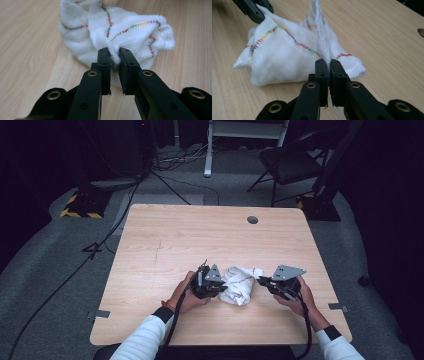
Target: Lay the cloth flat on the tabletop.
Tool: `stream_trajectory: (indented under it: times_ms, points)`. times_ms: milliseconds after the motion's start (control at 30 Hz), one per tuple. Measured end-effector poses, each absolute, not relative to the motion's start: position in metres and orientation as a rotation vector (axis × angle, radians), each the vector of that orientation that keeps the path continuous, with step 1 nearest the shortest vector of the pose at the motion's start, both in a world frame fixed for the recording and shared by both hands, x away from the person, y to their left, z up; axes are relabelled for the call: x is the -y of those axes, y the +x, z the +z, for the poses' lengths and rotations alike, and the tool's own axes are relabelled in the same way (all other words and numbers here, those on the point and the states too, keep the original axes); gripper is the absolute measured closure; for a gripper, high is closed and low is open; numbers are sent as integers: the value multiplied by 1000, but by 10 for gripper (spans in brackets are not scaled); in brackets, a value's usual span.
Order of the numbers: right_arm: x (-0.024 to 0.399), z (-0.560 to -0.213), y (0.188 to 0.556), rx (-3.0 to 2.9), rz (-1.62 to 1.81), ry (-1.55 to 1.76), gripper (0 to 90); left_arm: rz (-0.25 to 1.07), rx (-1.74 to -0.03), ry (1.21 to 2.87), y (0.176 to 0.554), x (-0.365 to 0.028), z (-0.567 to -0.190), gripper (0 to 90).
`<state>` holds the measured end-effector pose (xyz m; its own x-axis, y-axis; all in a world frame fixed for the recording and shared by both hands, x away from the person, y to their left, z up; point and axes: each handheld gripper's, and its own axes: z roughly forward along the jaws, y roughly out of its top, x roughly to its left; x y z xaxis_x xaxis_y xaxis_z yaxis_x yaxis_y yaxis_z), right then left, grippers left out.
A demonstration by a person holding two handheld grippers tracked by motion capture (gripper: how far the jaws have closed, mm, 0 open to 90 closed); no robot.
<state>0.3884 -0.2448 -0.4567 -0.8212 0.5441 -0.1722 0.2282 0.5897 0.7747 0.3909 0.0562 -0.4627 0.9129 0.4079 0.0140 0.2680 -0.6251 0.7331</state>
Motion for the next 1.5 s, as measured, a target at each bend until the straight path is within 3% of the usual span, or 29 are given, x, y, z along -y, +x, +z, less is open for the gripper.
stream_trajectory:
  times_ms: [833,1267,1500]
  points:
    - [283,-441,388,-2270,1171,843,870,388,-560,2186,384,-114,-428,816]
    - [296,-453,375,-2357,1044,904,866,243,-318,2252,329,-75,-437,806]
    - [299,-464,380,-2377,954,921,861,156,-200,2356,312,-39,-457,727]
